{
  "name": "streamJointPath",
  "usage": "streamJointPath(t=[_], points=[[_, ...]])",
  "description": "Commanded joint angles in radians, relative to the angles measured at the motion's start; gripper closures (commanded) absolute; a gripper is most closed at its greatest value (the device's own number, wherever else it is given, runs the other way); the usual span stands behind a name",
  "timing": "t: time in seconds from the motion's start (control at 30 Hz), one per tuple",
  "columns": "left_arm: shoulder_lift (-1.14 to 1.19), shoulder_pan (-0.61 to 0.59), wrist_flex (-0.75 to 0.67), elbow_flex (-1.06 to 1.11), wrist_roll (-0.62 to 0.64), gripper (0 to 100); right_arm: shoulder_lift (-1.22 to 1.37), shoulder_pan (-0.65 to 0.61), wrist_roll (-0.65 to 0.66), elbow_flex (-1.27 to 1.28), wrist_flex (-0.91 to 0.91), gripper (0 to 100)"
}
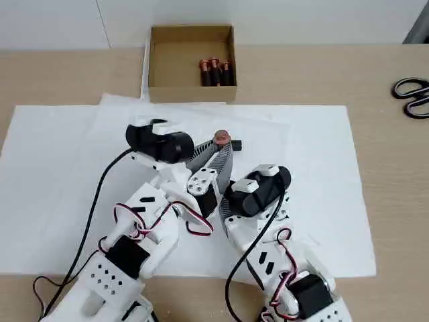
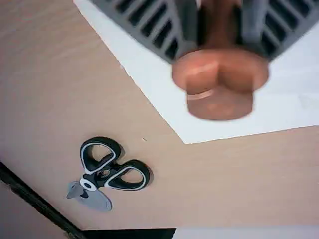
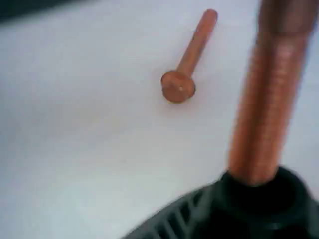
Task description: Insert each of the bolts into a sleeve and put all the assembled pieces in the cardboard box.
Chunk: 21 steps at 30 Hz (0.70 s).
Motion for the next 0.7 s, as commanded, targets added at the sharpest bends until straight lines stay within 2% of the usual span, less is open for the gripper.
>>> streamJointPath(t=[0.0,0.23,0.37,0.53,0.67], points=[[-0.028,0.006,-0.078,0.025,0.002,100,-0.007,-0.004,-0.012,-0.009,-0.022,99.5],[-0.028,0.006,-0.084,0.031,0.002,100,-0.007,-0.005,-0.012,-0.009,-0.022,99.5],[-0.028,0.044,-0.080,0.033,0.000,100,-0.007,-0.007,-0.012,-0.009,-0.022,99.5],[-0.028,0.060,-0.035,0.033,-0.095,100,-0.007,-0.007,-0.012,-0.008,-0.022,99.5],[-0.028,0.060,-0.031,0.033,-0.097,100,-0.007,-0.005,-0.012,-0.008,-0.022,99.5]])
